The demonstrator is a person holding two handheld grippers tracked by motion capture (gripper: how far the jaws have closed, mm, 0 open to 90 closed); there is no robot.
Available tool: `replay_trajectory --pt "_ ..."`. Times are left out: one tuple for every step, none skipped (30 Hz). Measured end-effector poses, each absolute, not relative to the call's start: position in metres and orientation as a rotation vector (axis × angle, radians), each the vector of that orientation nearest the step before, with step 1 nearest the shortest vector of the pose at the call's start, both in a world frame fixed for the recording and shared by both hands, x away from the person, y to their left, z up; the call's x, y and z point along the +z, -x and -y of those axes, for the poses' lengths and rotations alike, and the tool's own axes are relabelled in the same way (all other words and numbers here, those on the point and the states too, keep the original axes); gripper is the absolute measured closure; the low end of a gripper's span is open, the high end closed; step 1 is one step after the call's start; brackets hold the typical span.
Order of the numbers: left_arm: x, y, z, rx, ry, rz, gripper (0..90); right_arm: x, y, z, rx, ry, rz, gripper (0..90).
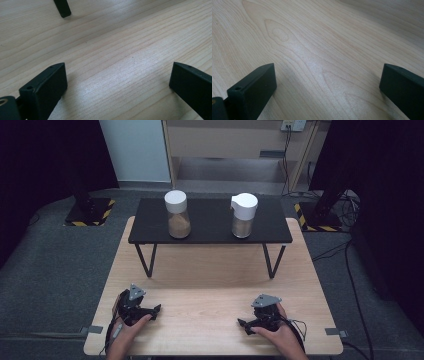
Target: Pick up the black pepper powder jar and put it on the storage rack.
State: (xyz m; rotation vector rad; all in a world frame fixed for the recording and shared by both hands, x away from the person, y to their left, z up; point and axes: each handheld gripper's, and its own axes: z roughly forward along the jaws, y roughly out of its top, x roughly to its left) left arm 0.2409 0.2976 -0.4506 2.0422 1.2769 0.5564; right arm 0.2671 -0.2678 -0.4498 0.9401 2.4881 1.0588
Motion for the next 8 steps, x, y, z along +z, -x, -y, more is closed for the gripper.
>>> replay_trajectory --pt "-0.4508 -0.2403 -0.2975 0.557 -2.040 -1.278 0.6 -0.4498 -0.2671 0.2677 1.059 -0.940 -2.488 1.6" --pt "-0.4508 -0.2399 -0.2972 0.558 -2.039 -1.278 0.9 -0.4498 -0.2671 0.2677 1.058 -0.940 -2.488 1.7" --pt "-0.4508 -0.2398 -0.2971 0.559 -2.039 -1.280 1.0 -0.4498 -0.2671 0.2677 1.058 -0.940 -2.488 1.6" --pt "-0.4508 -0.2397 -0.2970 0.558 -2.037 -1.282 1.0 -0.4498 -0.2671 0.2678 1.058 -0.940 -2.488 1.6" --pt "-0.4508 -0.2396 -0.2969 0.558 -2.036 -1.283 1.0 -0.4497 -0.2671 0.2677 1.058 -0.940 -2.488 1.6" --pt "-0.4508 -0.2394 -0.2967 0.559 -2.036 -1.284 1.0 -0.4497 -0.2671 0.2677 1.058 -0.940 -2.488 1.6" --pt "-0.4507 -0.2391 -0.2966 0.561 -2.037 -1.283 1.1 -0.4497 -0.2671 0.2677 1.058 -0.940 -2.489 1.6" --pt "-0.4507 -0.2386 -0.2966 0.564 -2.038 -1.279 1.5 -0.4497 -0.2672 0.2677 1.058 -0.940 -2.489 1.6"
